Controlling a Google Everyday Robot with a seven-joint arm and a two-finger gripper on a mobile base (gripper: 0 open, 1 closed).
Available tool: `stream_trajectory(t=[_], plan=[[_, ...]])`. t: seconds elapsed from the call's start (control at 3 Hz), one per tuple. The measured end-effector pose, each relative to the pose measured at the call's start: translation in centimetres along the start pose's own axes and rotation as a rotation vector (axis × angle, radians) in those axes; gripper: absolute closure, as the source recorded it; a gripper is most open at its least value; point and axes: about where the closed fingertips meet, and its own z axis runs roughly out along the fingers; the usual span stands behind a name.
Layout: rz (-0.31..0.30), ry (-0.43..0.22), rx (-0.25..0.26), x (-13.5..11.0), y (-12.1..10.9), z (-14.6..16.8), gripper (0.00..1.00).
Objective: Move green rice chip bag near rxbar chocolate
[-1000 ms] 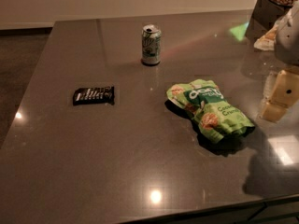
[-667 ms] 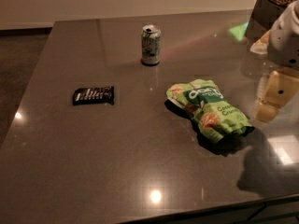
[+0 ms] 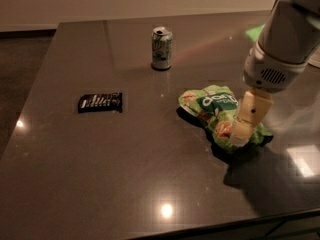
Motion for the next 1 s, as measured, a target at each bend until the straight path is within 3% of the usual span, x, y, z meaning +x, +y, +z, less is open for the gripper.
stream_trajectory(t=[0.67,1.0], plan=[[0.060,0.002,-0.059,-1.1,1.3,3.2,0.00],[0.061,0.027,-0.047,-1.6,1.3,3.9,0.25]])
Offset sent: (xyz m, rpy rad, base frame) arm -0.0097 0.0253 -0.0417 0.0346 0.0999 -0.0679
